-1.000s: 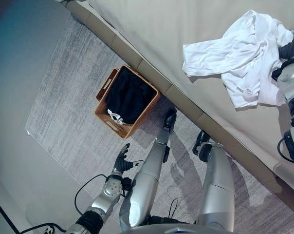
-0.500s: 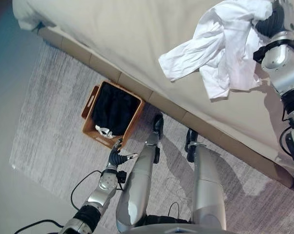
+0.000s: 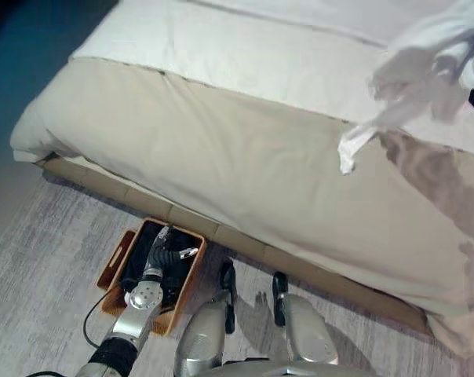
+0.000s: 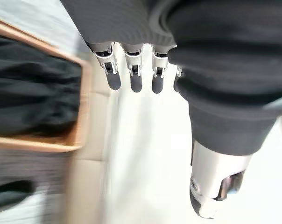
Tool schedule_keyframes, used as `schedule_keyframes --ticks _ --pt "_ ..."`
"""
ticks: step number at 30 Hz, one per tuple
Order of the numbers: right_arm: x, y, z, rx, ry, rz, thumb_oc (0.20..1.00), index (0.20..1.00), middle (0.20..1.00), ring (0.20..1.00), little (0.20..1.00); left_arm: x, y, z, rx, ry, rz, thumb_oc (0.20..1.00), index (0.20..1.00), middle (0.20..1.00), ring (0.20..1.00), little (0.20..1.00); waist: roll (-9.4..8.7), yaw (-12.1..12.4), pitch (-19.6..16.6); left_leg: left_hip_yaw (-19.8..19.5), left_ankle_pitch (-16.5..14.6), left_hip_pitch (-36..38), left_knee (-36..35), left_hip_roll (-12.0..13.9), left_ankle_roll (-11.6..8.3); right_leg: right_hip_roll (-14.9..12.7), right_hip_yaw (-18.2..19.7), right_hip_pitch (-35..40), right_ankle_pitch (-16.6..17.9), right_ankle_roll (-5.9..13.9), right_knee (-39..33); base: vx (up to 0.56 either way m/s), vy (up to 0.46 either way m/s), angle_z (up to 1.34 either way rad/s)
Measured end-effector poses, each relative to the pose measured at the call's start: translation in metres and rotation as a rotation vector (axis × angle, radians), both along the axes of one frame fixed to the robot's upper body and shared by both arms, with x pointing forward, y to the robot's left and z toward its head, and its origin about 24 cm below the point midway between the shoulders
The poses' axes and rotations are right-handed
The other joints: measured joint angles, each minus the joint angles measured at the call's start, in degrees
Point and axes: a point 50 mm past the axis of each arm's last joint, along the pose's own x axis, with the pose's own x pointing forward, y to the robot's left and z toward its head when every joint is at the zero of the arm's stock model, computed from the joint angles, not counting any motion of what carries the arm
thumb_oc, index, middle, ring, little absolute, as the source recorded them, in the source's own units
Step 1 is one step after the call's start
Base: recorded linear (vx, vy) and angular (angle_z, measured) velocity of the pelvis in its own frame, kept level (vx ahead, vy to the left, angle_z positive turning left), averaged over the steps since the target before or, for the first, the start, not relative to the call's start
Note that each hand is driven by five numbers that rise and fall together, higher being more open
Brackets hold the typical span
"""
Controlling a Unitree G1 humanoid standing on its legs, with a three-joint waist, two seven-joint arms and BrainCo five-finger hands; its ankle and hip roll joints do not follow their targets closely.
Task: Pick up clothes into the bucket
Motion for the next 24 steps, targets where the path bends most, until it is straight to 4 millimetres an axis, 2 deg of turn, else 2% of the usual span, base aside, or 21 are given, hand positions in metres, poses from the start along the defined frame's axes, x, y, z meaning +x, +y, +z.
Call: schedule_keyframes --ticks 3,6,7,8,10,11,12,14,18,24 --pt "0.000 0.007 -0.016 -0.010 0.058 0.072 0.200 0.200 0.200 0.200 0.200 0.010 -0.001 0.031 -0.006 -0.112 -0.077 1.000 1.000 1.000 1.000 1.000 0.17 -0.7 -1.4 0.3 -0.3 2.7 -1.0 0.1 -0.12 0.1 0.2 2.8 0.1 0.12 -1.7 0.13 0.019 -0.07" --pt "0.001 0.020 -0.036 0.001 0.163 0.207 0.200 0.200 0.200 0.200 0.200 0.036 0.001 0.089 0.075 -0.298 -0.201 1.000 1.000 1.000 1.000 1.000 0.38 -1.2 -4.0 1.8 -1.2 5.5 -1.5 0.6 -0.14 0.7 1.4 5.4 0.2 0.12 -3.6 0.11 -0.003 -0.23" --pt "0.001 0.024 -0.038 -0.001 0.184 0.234 0.200 0.200 0.200 0.200 0.200 0.040 0.001 0.100 0.087 -0.329 -0.223 1.000 1.000 1.000 1.000 1.000 0.33 -1.2 -4.1 2.2 -1.4 6.3 -1.7 0.7 -0.20 0.9 1.9 6.1 0.2 0.13 -3.9 0.14 -0.021 -0.34" --pt "0.002 0.034 -0.044 -0.014 0.231 0.300 0.200 0.200 0.200 0.200 0.200 0.048 -0.002 0.124 0.111 -0.407 -0.269 1.000 1.000 1.000 1.000 1.000 0.29 -1.6 -5.6 3.0 -1.9 7.1 -1.9 1.0 -0.29 1.2 2.4 6.9 0.3 0.23 -4.3 0.11 -0.016 -0.28" --pt "0.005 0.051 -0.049 -0.035 0.282 0.385 0.200 0.200 0.200 0.200 0.200 0.059 -0.012 0.148 0.095 -0.491 -0.307 1.000 1.000 1.000 1.000 1.000 0.24 -2.6 -6.8 3.4 -2.2 8.6 -2.2 1.2 -0.31 1.5 3.0 8.3 0.3 0.24 -5.0 0.07 -0.019 -0.19" --pt "0.005 0.057 -0.051 -0.046 0.303 0.415 0.200 0.200 0.200 0.200 0.200 0.063 -0.018 0.154 0.091 -0.514 -0.325 1.000 1.000 1.000 1.000 1.000 0.21 -2.3 -7.5 3.7 -2.3 8.9 -2.2 1.2 -0.22 1.7 3.2 8.8 0.3 0.27 -5.1 0.08 -0.019 -0.28" --pt "0.006 0.068 -0.055 -0.058 0.338 0.478 0.200 0.200 0.200 0.200 0.200 0.070 -0.031 0.165 0.068 -0.549 -0.369 1.000 1.000 1.000 1.000 1.000 0.03 -2.6 -8.8 4.6 -2.6 9.7 -2.4 1.6 -0.31 1.9 3.5 9.3 0.4 0.34 -5.8 0.07 -0.019 -0.24" --pt "0.005 0.080 -0.061 -0.071 0.379 0.545 0.200 0.200 0.200 0.200 0.200 0.077 -0.054 0.172 0.022 -0.575 -0.439 1.000 1.000 1.000 1.000 1.000 -0.30 -3.9 -9.9 4.6 -2.7 10.8 -2.8 1.8 -0.32 2.1 3.5 10.5 0.5 0.36 -6.5 0.06 -0.013 -0.11" --pt "0.001 0.103 -0.064 -0.092 0.416 0.662 0.200 0.200 0.200 0.200 0.200 0.094 -0.099 0.180 0.025 -0.561 -0.578 1.000 1.000 1.000 1.000 1.000 -0.42 -4.6 -11.0 4.9 -2.6 11.7 -3.1 2.2 -0.30 2.7 3.9 11.5 0.7 0.31 -7.3 0.03 -0.010 -0.06" --pt "-0.005 0.141 -0.067 -0.097 0.413 0.829 0.200 0.200 0.200 0.200 0.200 0.104 -0.128 0.183 0.022 -0.537 -0.643 1.000 1.000 1.000 1.000 1.000 -0.13 -5.6 -11.9 4.9 -2.7 11.8 -3.2 2.7 -0.32 3.1 4.0 11.9 0.9 0.14 -7.8 0.00 0.000 0.00"
